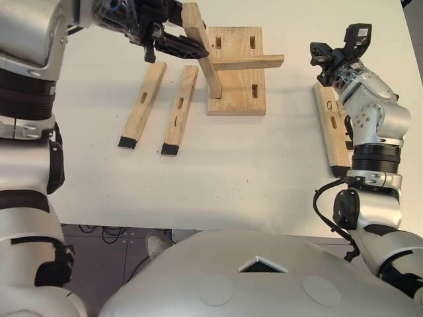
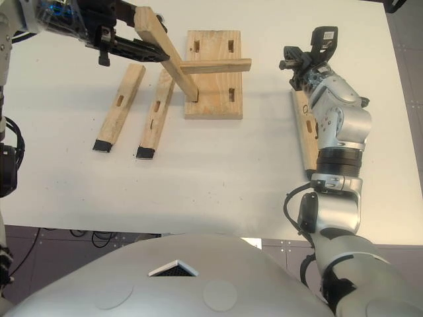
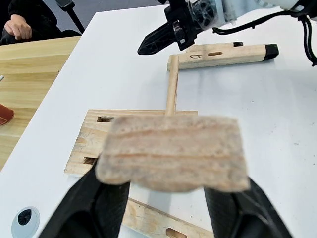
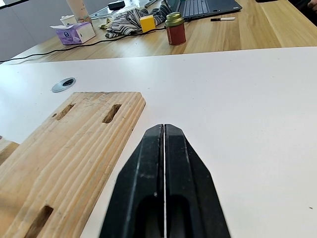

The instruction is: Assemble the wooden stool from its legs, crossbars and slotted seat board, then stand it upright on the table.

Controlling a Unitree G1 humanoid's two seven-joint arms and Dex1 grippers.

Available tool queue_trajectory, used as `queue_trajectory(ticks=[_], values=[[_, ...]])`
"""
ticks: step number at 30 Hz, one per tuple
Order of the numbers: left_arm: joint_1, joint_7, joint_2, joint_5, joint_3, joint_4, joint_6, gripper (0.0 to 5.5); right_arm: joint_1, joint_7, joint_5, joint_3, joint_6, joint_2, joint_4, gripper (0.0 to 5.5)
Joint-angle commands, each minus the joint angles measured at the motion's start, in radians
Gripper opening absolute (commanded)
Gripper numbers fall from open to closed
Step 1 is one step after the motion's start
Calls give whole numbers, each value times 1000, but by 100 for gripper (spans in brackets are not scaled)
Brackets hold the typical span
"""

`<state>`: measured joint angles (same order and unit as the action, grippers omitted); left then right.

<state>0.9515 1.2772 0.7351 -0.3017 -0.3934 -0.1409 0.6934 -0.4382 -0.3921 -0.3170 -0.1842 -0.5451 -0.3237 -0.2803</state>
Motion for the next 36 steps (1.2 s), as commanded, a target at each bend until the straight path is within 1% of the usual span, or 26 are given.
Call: queue_trajectory(ticks=[1, 3, 6, 10, 11, 12, 15, 18, 19, 20, 22, 23, 24, 26, 28, 30, 31, 34, 36], values=[[7, 2, 5, 70, -40, -63, 31, 201, -2, -4, 3, 4, 6, -1, -3, 0], [2, 18, 4, 96, -73, -65, 20, 201, 2, -3, 3, 4, 7, 1, 2, 0], [-42, 36, -3, 142, -125, -74, -54, 201, 13, 0, 4, 3, 10, 6, 7, 0], [-39, 55, -16, 142, -101, -123, -139, 201, 16, 4, 4, 2, 4, 2, 15, 0], [-21, 56, -20, 136, -83, -145, -152, 237, 16, 5, 5, 3, 2, 0, 14, 0], [-4, 58, -23, 131, -68, -165, -161, 243, 16, 5, 6, 5, 1, -1, 13, 0], [44, 49, -28, 132, -6, -206, -169, 291, 4, -5, 10, 18, 0, 0, 1, 0], [90, 65, -9, 156, 22, -234, -200, 328, 6, -3, 9, 21, 1, 3, 2, 0], [105, 74, 17, 172, 30, -232, -213, 341, 8, -2, 8, 24, 0, 4, 6, 0], [91, 83, 66, 196, 36, -205, -223, 341, 12, -1, 7, 24, -2, 4, 12, 0], [-19, -20, 194, 317, 55, -121, -280, 341, 22, 10, 3, 16, -6, 2, 35, 0], [-87, -77, 232, 344, 91, -65, -271, 341, 31, 20, -3, 5, -12, 1, 56, 0], [-152, -130, 237, 332, 150, 2, -219, 341, 41, 35, -10, -11, -17, 1, 79, 0], [-347, -256, 127, 220, 340, 258, 136, 341, 47, 112, -34, -91, -28, 6, 147, 0], [-495, -351, 10, 175, 428, 470, 451, 341, 46, 183, -47, -158, -29, 12, 210, 0], [-562, -432, -98, 182, 450, 579, 626, 341, 27, 239, -37, -195, -11, 14, 222, 0], [-581, -464, -142, 182, 442, 614, 684, 341, 15, 274, -28, -219, 1, 11, 220, 0], [-664, -540, -193, 190, 405, 675, 755, 341, -13, 333, -13, -263, 25, -7, 199, 0], [-721, -594, -235, 183, 397, 706, 793, 376, -29, 348, -10, -272, 31, -20, 172, 0]])
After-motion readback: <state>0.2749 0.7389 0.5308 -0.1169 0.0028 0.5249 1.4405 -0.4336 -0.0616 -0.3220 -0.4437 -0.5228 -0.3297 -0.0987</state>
